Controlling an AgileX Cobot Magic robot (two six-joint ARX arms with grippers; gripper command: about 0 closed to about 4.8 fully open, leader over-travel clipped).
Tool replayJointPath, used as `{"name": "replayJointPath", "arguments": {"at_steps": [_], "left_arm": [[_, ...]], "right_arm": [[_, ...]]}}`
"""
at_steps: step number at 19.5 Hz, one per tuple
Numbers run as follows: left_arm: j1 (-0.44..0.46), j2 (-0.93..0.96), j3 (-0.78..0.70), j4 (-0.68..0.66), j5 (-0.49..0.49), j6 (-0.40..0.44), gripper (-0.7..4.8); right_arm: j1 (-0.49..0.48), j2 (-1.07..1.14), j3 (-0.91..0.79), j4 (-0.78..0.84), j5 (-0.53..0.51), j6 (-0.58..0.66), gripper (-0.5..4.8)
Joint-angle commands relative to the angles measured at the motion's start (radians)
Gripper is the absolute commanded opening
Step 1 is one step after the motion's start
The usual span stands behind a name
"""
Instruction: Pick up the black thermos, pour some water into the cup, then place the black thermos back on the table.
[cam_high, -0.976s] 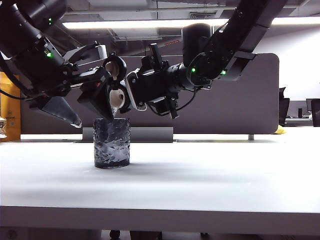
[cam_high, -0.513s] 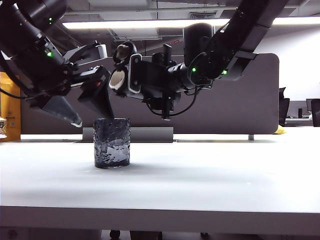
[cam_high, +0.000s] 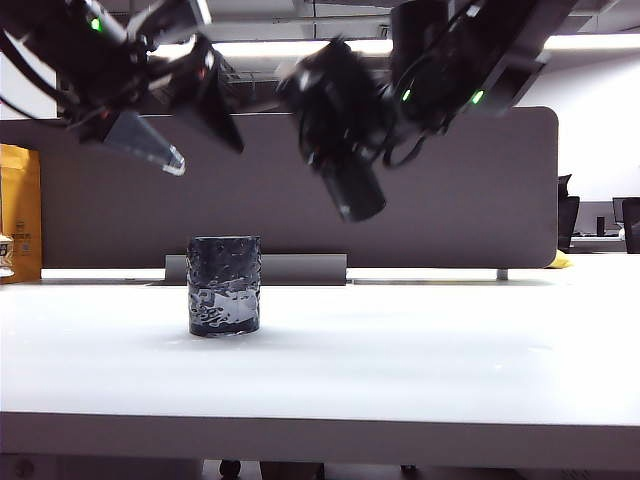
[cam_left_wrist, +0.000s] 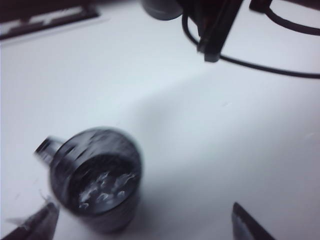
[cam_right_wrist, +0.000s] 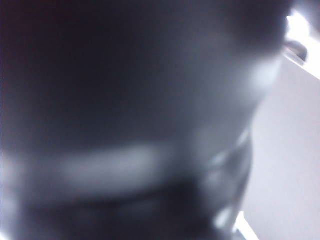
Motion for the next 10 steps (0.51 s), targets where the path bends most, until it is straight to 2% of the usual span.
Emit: {"name": "replayJointPath", "arguments": {"at_steps": [1,2,3,5,6,8,10], "left_arm": [[-0.002,-0.039,0.008,0.089,0.181,-0.006,4.79],[-0.016,-0.039,0.008,0.130,0.272,-0.002,4.79],[-0.036,-0.039,0.008,0.169,0.296,0.002,4.79],[-0.113,-0.030,0.008,0.249,0.295,0.002,4.79],[-0.172,-0.010,0.008,0.302,0.243,0.034,4.79],[-0.251,0.047,0.008,0.376,0.183,0.110,4.79],[-0.302,0.121,0.009,0.433,0.184,0.109,4.79]], "right_arm": [[-0.024,-0.209,-0.206,0.055,0.029,0.206,1.39],[-0.036,-0.293,-0.319,0.087,0.029,0.274,1.39],[-0.050,-0.364,-0.425,0.147,0.029,0.343,1.39],[-0.089,-0.493,-0.642,0.270,0.050,0.435,1.39],[-0.129,-0.543,-0.759,0.314,0.073,0.476,1.39],[-0.190,-0.533,-0.844,0.381,0.068,0.495,1.39],[-0.218,-0.470,-0.869,0.508,0.061,0.494,1.38]]}}
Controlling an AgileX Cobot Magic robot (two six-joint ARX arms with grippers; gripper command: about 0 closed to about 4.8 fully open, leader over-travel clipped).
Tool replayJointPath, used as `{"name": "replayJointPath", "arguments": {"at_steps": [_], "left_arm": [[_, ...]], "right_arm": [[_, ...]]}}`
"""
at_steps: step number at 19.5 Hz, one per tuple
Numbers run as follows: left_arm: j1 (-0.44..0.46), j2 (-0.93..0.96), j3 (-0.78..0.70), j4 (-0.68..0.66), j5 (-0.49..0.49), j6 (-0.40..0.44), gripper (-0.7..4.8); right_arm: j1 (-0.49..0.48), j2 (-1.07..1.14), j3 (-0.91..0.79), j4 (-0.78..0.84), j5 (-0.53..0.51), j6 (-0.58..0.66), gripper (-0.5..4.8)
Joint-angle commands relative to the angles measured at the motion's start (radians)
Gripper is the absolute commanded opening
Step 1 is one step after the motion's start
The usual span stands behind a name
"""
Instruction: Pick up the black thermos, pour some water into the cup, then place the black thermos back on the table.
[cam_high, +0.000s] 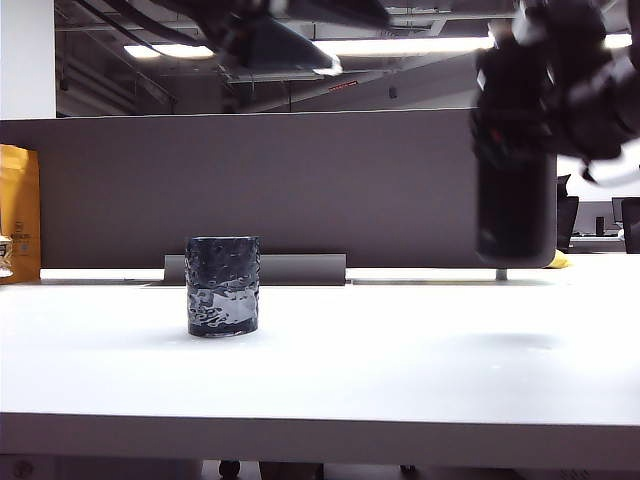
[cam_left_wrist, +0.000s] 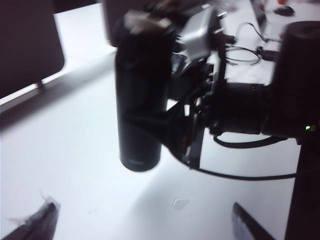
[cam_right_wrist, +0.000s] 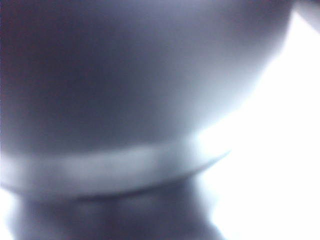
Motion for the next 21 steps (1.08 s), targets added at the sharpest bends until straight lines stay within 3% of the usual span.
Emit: {"name": "replayJointPath", "arguments": {"at_steps": [1,3,12,13,14,15,19,21], "left_arm": [[-0.055,0.092,0.003,0.078,-0.010,0.014,4.79],[-0.064,0.130,0.003,0.082,-0.010,0.014,4.79],[-0.069,0.147,0.003,0.097,-0.047,0.014,4.79],[-0.069,0.147,0.003,0.097,-0.047,0.014,4.79],[-0.069,0.147,0.003,0.097,-0.047,0.014,4.79],[-0.069,0.146,0.003,0.097,-0.047,0.014,4.79],[-0.069,0.140,0.003,0.096,-0.051,0.010,4.79],[-0.069,0.111,0.003,0.081,-0.055,0.010,4.79]], "right_arm": [[-0.034,0.103,-0.006,0.300,-0.033,0.006,1.38],[-0.049,0.206,-0.006,0.393,-0.025,0.039,1.38],[-0.043,0.338,-0.006,0.330,-0.028,0.053,1.39],[-0.043,0.338,-0.006,0.325,-0.028,0.053,1.66],[-0.043,0.338,-0.006,0.325,-0.028,0.053,2.83],[-0.043,0.338,-0.006,0.326,-0.028,0.053,4.79],[-0.043,0.327,-0.007,0.312,-0.036,0.054,4.79],[-0.044,0.265,-0.024,0.222,-0.058,0.048,4.79]]}}
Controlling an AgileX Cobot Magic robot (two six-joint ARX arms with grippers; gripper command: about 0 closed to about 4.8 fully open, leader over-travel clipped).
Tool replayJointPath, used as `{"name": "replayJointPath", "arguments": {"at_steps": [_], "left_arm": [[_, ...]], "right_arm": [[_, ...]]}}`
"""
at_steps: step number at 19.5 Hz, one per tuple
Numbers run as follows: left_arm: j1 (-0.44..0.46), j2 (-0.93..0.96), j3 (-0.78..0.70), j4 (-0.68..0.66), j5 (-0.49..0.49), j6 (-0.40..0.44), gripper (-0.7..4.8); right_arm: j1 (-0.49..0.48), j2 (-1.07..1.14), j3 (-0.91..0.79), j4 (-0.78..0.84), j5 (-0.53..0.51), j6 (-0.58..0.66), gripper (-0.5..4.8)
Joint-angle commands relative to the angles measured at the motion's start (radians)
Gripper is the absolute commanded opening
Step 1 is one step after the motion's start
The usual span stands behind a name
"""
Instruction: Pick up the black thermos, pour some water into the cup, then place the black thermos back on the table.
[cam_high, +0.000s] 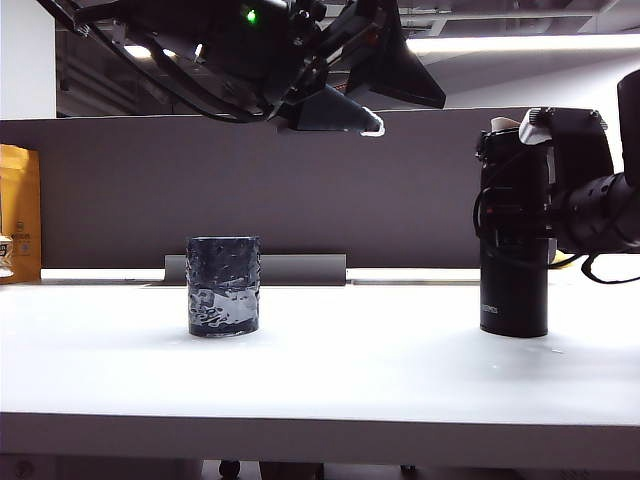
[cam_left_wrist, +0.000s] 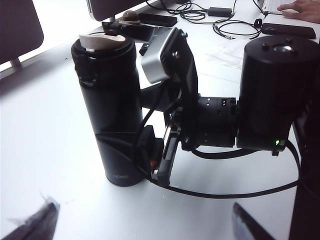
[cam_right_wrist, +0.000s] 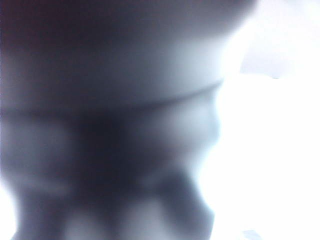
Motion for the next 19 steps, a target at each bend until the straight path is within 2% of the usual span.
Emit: {"name": "replayJointPath", "arguments": {"at_steps": [1,3,4,5,6,7,8,12,15,17,19], "left_arm": [[-0.001,-0.061,0.003,-0.023,-0.008,-0.001,4.79],[-0.001,-0.143,0.003,-0.120,-0.107,-0.001,4.79],[-0.001,-0.188,0.003,-0.175,-0.146,0.000,4.79],[-0.001,-0.249,0.003,-0.255,-0.169,0.000,3.17],[-0.001,-0.295,0.003,-0.318,-0.176,-0.001,-0.21],[-0.001,-0.330,0.003,-0.359,-0.180,0.000,0.25],[-0.001,-0.373,0.003,-0.413,-0.179,-0.001,-0.05],[-0.001,-0.539,-0.006,-0.618,-0.138,-0.055,-0.05],[-0.001,-0.706,-0.056,-0.635,-0.124,-0.137,-0.05],[0.000,-0.858,-0.151,-0.602,-0.135,-0.153,-0.05],[0.000,-0.966,-0.244,-0.566,-0.134,-0.188,-0.05]], "right_arm": [[-0.002,-0.101,-0.024,-0.134,-0.025,-0.006,4.79],[-0.004,-0.231,-0.062,-0.351,-0.048,-0.007,4.63],[-0.004,-0.293,-0.078,-0.445,-0.078,0.000,4.16],[-0.004,-0.369,-0.093,-0.539,-0.140,0.024,2.15],[-0.004,-0.446,-0.104,-0.621,-0.210,0.023,-0.19],[-0.003,-0.504,-0.105,-0.685,-0.249,0.028,-0.03],[-0.003,-0.581,-0.105,-0.754,-0.277,0.031,-0.08],[0.008,-0.975,-0.105,-1.044,-0.257,0.031,-0.08],[0.008,-1.275,-0.105,-1.238,-0.163,0.030,-0.08],[0.008,-1.468,-0.108,-1.369,-0.105,0.026,-0.08],[0.008,-1.568,-0.125,-1.426,-0.100,0.026,-0.08]]}}
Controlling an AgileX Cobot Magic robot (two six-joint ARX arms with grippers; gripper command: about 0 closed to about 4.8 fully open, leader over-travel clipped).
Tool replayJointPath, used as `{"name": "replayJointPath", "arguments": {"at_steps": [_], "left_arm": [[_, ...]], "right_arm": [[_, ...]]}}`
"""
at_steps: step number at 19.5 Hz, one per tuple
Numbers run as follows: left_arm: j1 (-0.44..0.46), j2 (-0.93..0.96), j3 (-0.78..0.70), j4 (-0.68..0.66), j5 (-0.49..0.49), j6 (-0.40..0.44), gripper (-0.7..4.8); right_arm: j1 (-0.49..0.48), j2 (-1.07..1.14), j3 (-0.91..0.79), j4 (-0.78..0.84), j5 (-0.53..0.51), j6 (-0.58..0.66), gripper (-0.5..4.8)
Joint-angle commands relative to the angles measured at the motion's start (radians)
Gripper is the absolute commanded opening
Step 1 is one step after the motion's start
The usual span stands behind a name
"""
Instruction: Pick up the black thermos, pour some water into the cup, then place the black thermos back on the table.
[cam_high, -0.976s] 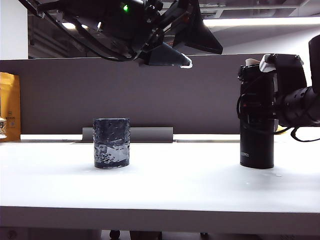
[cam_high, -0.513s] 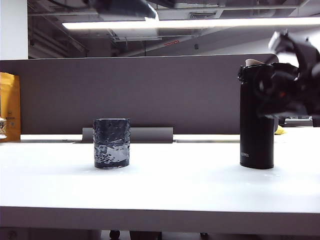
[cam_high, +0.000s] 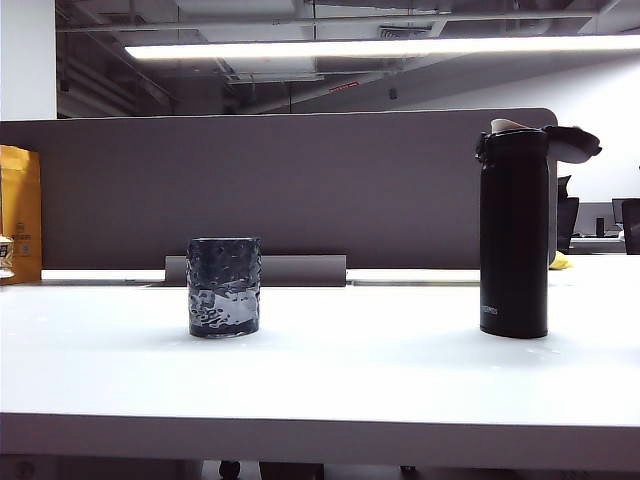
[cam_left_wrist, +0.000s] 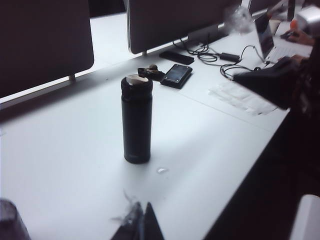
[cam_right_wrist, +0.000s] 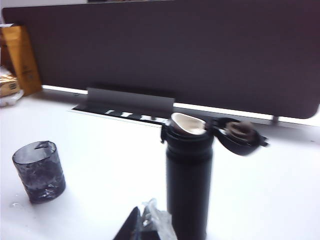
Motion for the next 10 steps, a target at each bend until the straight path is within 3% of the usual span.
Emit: {"name": "replayJointPath", "arguments": {"at_steps": [1,4,8,10], "left_arm": [[0.001,-0.138,-0.135,0.064,-0.003,-0.080,-0.05],[0.001,-0.246,-0.285,0.146,-0.059,-0.174,-0.05],[0.001,-0.281,-0.425,0.218,-0.201,-0.191,-0.05],[0.001,-0.284,-0.499,0.262,-0.212,-0.228,-0.05]], "right_arm": [[0.000,-0.121,-0.028,-0.106,0.019,-0.002,-0.08],[0.000,-0.261,-0.129,-0.132,0.025,-0.002,-0.08],[0.000,-0.332,-0.245,-0.153,0.020,0.000,-0.08],[0.002,-0.328,-0.284,-0.160,0.017,0.051,-0.08]]}}
